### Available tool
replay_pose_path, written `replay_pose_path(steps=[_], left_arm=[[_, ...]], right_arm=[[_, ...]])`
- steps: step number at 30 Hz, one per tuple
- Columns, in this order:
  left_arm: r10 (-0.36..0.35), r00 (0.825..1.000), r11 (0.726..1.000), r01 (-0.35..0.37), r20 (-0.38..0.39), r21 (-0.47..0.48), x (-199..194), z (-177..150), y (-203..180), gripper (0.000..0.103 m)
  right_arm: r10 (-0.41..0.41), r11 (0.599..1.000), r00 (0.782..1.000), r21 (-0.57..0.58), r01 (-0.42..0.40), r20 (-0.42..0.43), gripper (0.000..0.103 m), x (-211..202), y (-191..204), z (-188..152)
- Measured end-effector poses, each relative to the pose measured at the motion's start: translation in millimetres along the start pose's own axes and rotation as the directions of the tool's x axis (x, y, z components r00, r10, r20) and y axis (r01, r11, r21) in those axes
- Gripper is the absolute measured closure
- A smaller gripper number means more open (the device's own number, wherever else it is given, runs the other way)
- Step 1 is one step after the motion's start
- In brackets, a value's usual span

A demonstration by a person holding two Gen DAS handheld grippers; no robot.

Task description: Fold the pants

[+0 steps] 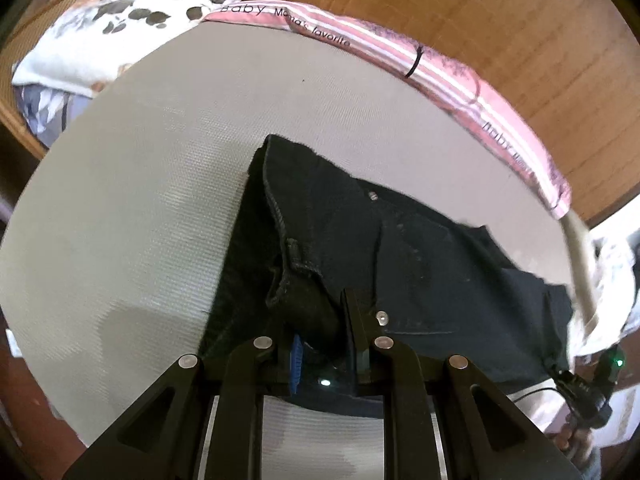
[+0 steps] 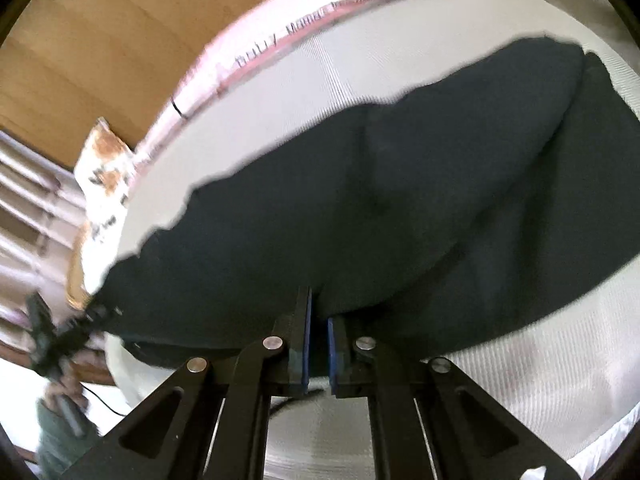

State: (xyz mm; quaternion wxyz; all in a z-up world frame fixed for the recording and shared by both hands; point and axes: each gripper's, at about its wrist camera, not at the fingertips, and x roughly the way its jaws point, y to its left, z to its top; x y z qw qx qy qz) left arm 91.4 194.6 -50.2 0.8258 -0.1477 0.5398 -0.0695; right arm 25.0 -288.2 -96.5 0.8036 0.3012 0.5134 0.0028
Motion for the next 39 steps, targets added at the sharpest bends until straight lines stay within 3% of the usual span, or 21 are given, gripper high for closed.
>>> replay_pose_path(steps=[5, 10, 13, 14, 18, 19, 25, 28, 30, 35, 39], left_arm=[[0.143, 0.990, 0.982, -0.140, -0.018, 0.124, 18, -14, -9, 0.085], [0.268, 0.963, 0.936, -0.265, 0.019, 0.231, 30, -29, -27, 0.085], [0.316, 0.947, 0.908, -0.319, 0.056, 0.270, 34, -36, -34, 0.082], [0.318, 0.946, 0.908, -0.321, 0.058, 0.267, 34, -36, -36, 0.082], [0.277, 0.960, 0.938, -0.279, 0.039, 0.204, 29, -30, -28, 0.081], [0.268, 0.963, 0.944, -0.269, 0.032, 0.192, 26, -29, -26, 0.080], [0.268, 0.963, 0.947, -0.266, 0.011, 0.182, 0, -31, -33, 0.065], [0.322, 0.946, 0.917, -0.323, 0.045, 0.234, -11, -33, -37, 0.061], [0.364, 0.924, 0.893, -0.381, 0.115, 0.240, -24, -33, -40, 0.061], [0.261, 0.934, 0.890, -0.330, 0.243, 0.315, -47, -38, -75, 0.061], [0.137, 0.962, 0.836, -0.241, 0.238, 0.494, -33, -54, -135, 0.061]], right_arm=[[-0.047, 0.998, 0.998, 0.026, 0.049, -0.051, 0.098, 25, -10, -12], [-0.049, 0.998, 0.996, 0.028, 0.051, -0.069, 0.099, 23, -13, -10], [-0.024, 0.999, 0.997, 0.045, 0.027, -0.070, 0.092, 21, -16, -11], [-0.012, 0.999, 0.997, 0.050, 0.015, -0.073, 0.090, 21, -15, -10], [0.027, 0.997, 0.997, 0.068, -0.022, -0.073, 0.059, 11, -17, -7], [0.024, 0.998, 0.998, 0.066, -0.020, -0.064, 0.056, 6, -18, -6], [0.056, 0.989, 0.998, 0.136, -0.052, -0.026, 0.056, -22, -47, -1], [0.062, 0.982, 0.998, 0.175, -0.064, 0.013, 0.056, -39, -71, 3], [0.051, 0.975, 0.998, 0.213, -0.060, 0.045, 0.056, -50, -90, 7], [0.052, 0.949, 0.990, 0.302, -0.091, 0.132, 0.056, -68, -135, 27], [0.055, 0.927, 0.983, 0.356, -0.116, 0.176, 0.056, -74, -166, 46]])
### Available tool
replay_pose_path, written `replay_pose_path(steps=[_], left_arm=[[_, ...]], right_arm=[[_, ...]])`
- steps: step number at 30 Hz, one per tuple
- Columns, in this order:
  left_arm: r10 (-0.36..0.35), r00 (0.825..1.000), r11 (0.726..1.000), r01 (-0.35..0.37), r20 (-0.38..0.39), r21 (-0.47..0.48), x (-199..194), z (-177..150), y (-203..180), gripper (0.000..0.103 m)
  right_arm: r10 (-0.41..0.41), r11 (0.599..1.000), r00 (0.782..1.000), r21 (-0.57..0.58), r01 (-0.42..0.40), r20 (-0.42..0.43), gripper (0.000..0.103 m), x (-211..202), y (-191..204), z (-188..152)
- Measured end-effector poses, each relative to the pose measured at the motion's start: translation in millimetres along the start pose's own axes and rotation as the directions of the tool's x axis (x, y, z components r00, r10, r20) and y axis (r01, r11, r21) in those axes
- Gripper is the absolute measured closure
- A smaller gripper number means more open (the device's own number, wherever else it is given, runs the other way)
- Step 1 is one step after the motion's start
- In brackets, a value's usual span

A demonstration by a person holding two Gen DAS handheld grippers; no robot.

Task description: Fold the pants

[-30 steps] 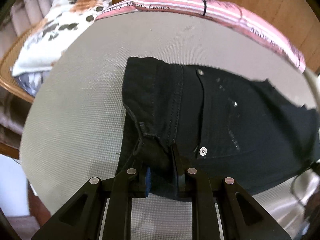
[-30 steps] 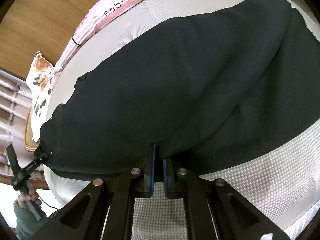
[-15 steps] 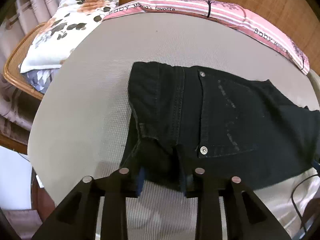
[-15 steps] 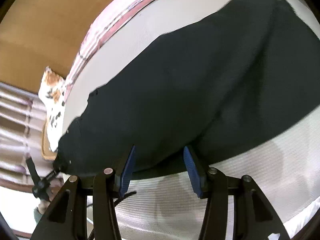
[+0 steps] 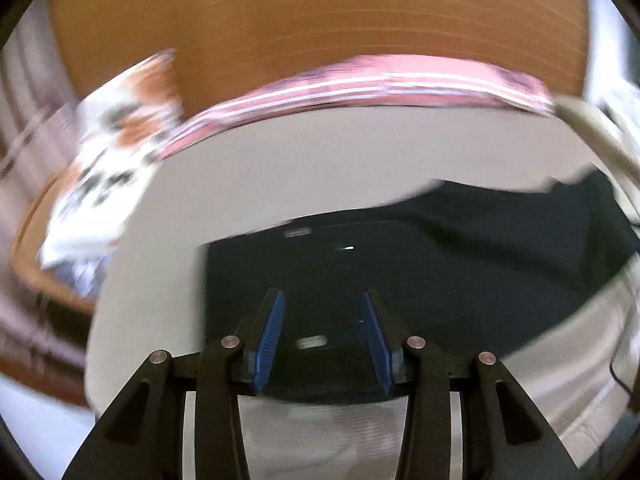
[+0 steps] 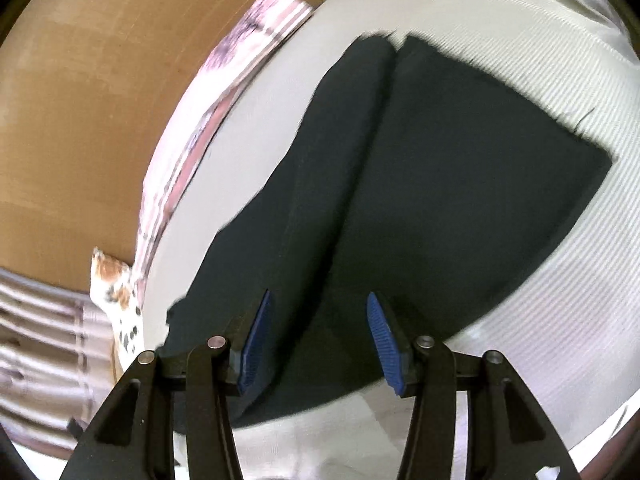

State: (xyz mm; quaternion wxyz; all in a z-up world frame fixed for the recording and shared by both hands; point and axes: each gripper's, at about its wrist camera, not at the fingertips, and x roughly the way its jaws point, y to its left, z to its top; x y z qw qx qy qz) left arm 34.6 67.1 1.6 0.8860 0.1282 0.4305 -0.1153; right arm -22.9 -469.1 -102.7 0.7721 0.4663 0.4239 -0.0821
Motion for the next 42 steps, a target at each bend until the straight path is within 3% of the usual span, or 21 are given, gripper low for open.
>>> replay_pose_path(steps=[4, 11, 14, 17, 21, 27, 28, 31, 34, 38, 42], left_arm=[[-0.142, 0.990, 0.976, 0.141, -0.010, 0.163, 14, 8, -71, 0.061], [-0.317, 0.944, 0.874, 0.327, -0.088, 0.360, 35, 12, -178, 0.061], [-0.346, 0.931, 0.818, 0.361, -0.118, 0.448, 42, 10, -216, 0.061], [-0.363, 0.920, 0.782, 0.386, -0.144, 0.490, 49, 7, -243, 0.061], [-0.371, 0.914, 0.755, 0.398, -0.162, 0.520, 55, 1, -268, 0.061], [-0.361, 0.918, 0.743, 0.390, -0.164, 0.545, 68, -7, -286, 0.061], [-0.362, 0.918, 0.744, 0.389, -0.161, 0.543, 70, -6, -287, 0.062], [-0.380, 0.909, 0.746, 0.410, -0.171, 0.525, 75, -1, -285, 0.080], [-0.388, 0.907, 0.756, 0.415, -0.165, 0.506, 79, 2, -284, 0.089], [-0.430, 0.887, 0.779, 0.458, -0.166, 0.428, 86, 1, -272, 0.091], [-0.441, 0.882, 0.791, 0.469, -0.164, 0.394, 88, 0, -266, 0.092]], right_arm=[[-0.009, 1.000, 1.000, 0.007, 0.009, 0.015, 0.058, 0, -10, 21], [0.135, 0.989, 0.990, 0.059, -0.133, -0.033, 0.058, 9, -7, 23], [0.152, 0.988, 0.987, 0.047, -0.149, -0.047, 0.058, 19, 3, 25], [0.137, 0.990, 0.990, 0.044, -0.136, -0.038, 0.058, 30, 9, 34], [0.064, 0.997, 0.998, 0.038, -0.063, -0.026, 0.058, 38, 8, 48], [0.017, 0.998, 1.000, 0.058, -0.016, -0.016, 0.059, 45, -2, 64], [0.019, 0.998, 1.000, 0.068, -0.018, -0.013, 0.067, 47, -4, 67], [0.031, 0.996, 0.999, 0.080, -0.029, -0.021, 0.090, 51, -3, 77], [0.028, 0.998, 0.999, 0.049, -0.026, -0.032, 0.093, 50, 9, 85], [0.045, 0.998, 0.998, -0.042, -0.047, -0.048, 0.093, 53, 50, 94], [0.081, 0.986, 0.993, -0.138, -0.092, -0.087, 0.088, 75, 107, 101]])
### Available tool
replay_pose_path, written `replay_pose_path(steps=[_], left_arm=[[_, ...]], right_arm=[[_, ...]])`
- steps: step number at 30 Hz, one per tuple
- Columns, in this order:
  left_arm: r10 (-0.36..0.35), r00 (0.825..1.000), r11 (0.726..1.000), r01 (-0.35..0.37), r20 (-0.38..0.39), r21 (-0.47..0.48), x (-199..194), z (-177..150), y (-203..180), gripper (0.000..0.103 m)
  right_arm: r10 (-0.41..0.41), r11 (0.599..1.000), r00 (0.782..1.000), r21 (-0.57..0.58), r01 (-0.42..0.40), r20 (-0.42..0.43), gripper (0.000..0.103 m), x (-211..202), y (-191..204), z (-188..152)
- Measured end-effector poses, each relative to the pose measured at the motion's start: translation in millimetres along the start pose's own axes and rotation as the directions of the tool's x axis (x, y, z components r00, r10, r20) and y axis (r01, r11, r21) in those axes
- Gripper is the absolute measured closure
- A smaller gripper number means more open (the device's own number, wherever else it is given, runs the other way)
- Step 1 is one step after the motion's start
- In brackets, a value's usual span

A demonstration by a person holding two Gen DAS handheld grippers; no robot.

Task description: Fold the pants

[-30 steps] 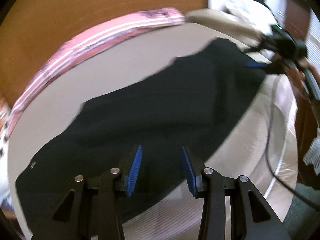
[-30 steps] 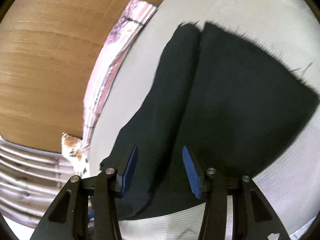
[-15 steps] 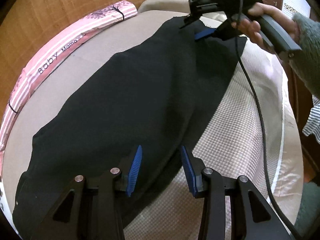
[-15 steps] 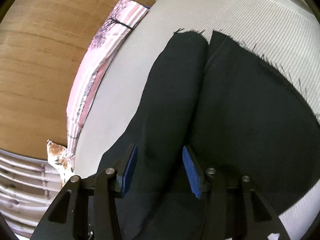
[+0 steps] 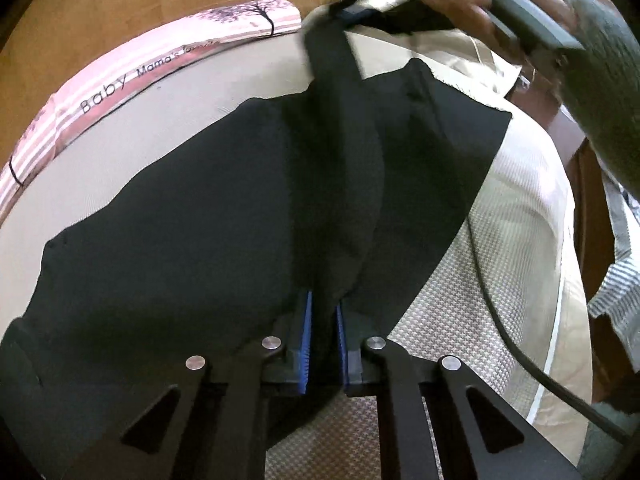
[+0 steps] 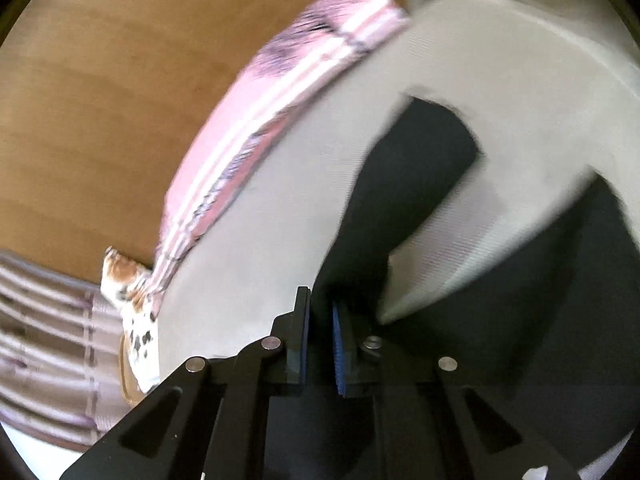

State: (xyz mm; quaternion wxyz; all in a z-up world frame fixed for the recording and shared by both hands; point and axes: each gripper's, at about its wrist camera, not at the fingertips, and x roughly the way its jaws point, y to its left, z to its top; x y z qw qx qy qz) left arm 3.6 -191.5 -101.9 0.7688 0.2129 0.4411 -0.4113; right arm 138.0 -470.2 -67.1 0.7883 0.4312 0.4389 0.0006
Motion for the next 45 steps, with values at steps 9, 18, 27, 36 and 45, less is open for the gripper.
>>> replay_pose_path(steps=[9, 18, 27, 36, 45], left_arm=[[-0.047, 0.999, 0.994, 0.047, 0.009, -0.095, 1, -2, 15, 0.092], [-0.079, 0.997, 0.989, 0.080, 0.020, -0.122, 3, -3, 21, 0.092], [-0.095, 0.995, 0.986, 0.097, 0.021, -0.138, 3, -2, 23, 0.092], [-0.102, 0.995, 0.984, 0.103, 0.017, -0.144, 4, -1, 26, 0.092], [-0.096, 0.995, 0.985, 0.097, 0.015, -0.142, 4, 0, 23, 0.092]], right_arm=[[0.027, 0.994, 0.999, -0.103, -0.029, -0.021, 0.057, 23, 38, 18], [0.040, 0.999, 0.995, 0.016, -0.039, -0.088, 0.070, 48, -9, 21], [-0.021, 1.000, 0.995, 0.021, 0.023, -0.100, 0.070, 96, -14, 29], [-0.012, 1.000, 0.997, -0.003, 0.012, -0.077, 0.079, 125, -6, 54], [0.003, 1.000, 0.999, 0.002, -0.003, -0.036, 0.098, 108, -6, 58]])
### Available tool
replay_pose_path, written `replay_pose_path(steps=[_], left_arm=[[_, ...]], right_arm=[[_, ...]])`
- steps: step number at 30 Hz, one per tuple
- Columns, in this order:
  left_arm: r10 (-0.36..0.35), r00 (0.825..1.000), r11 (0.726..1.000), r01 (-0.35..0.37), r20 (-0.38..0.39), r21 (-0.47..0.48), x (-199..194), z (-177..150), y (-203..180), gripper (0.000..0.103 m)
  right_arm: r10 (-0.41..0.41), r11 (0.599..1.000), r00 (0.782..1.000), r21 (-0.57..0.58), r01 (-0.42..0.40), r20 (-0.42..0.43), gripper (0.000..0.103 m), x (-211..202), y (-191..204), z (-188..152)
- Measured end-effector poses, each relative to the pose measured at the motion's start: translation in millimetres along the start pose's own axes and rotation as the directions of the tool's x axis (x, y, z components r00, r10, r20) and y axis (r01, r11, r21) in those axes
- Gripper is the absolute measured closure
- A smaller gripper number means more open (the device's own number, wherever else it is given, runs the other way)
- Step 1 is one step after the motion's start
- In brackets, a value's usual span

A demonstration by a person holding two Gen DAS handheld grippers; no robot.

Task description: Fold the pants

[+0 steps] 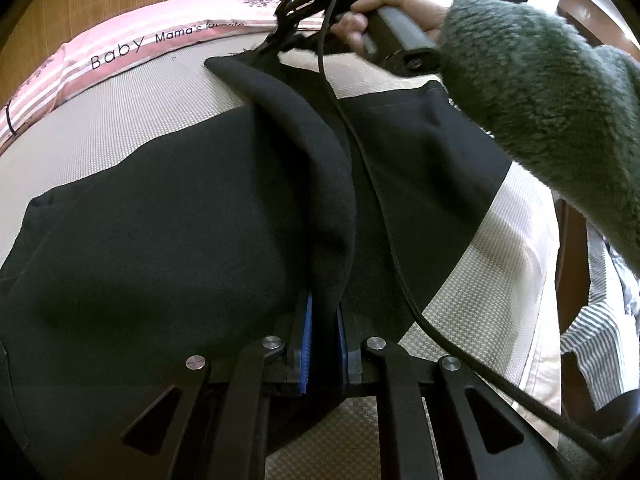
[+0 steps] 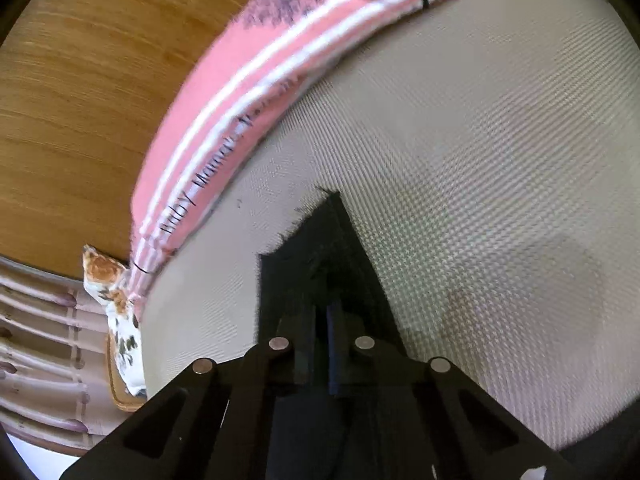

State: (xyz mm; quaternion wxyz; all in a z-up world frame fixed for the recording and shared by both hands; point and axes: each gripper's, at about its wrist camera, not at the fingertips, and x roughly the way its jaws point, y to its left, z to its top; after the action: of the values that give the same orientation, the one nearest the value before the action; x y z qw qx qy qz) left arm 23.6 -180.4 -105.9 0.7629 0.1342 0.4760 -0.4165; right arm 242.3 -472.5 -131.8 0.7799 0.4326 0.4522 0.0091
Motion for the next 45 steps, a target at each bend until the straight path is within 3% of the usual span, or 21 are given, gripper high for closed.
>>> replay_pose_path(steps=[7, 11, 15, 19, 23, 29, 34, 45], left_arm=[[0.034, 0.999, 0.999, -0.034, -0.004, 0.027, 0, 1, -7, 0.091], [0.071, 0.997, 0.995, -0.071, 0.008, 0.065, -2, 3, -15, 0.091], [0.122, 0.992, 0.983, -0.123, 0.019, 0.137, -2, 4, -27, 0.091], [0.172, 0.985, 0.963, -0.172, 0.017, 0.208, 5, 0, -38, 0.091], [0.208, 0.978, 0.940, -0.207, 0.026, 0.270, 5, -2, -44, 0.091], [0.214, 0.977, 0.932, -0.211, 0.020, 0.293, 4, -1, -46, 0.091], [0.190, 0.981, 0.929, -0.190, 0.031, 0.319, 0, -5, -48, 0.091], [0.181, 0.983, 0.922, -0.182, 0.035, 0.343, 4, -12, -50, 0.091]], right_arm=[[0.055, 0.998, 0.982, 0.019, -0.059, 0.183, 0.099, -115, -15, -14], [0.010, 0.996, 0.961, 0.080, -0.034, 0.277, 0.099, -191, -60, -55], [-0.083, 0.985, 0.943, 0.169, 0.029, 0.323, 0.099, -231, -114, -115], [-0.178, 0.951, 0.942, 0.295, 0.091, 0.286, 0.099, -230, -172, -160], [-0.236, 0.928, 0.940, 0.344, 0.142, 0.248, 0.099, -215, -201, -173], [-0.240, 0.947, 0.918, 0.286, 0.149, 0.315, 0.100, -229, -176, -183], [-0.316, 0.938, 0.896, 0.247, 0.245, 0.312, 0.100, -237, -174, -200], [-0.373, 0.908, 0.893, 0.296, 0.296, 0.251, 0.102, -214, -199, -212]])
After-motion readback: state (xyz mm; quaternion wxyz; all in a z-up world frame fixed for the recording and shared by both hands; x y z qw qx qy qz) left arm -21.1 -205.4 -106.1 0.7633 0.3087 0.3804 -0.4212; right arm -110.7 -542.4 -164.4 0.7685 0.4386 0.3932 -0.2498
